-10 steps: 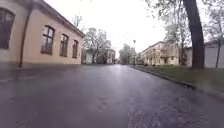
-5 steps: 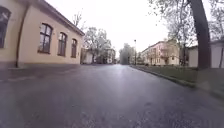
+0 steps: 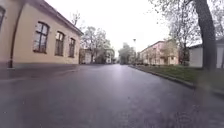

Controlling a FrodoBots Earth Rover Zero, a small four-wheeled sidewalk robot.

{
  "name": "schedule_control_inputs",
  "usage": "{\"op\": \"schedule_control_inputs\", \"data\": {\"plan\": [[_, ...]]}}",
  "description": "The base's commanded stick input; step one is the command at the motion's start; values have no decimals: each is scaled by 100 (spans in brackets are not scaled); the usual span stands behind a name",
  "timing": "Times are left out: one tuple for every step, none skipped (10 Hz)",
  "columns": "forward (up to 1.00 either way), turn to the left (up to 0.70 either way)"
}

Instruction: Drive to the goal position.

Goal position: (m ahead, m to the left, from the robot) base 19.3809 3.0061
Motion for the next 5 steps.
{"op": "schedule_control_inputs", "data": {"plan": [[100, 0], [100, 0], [100, 0], [100, 0], [100, 0]]}}
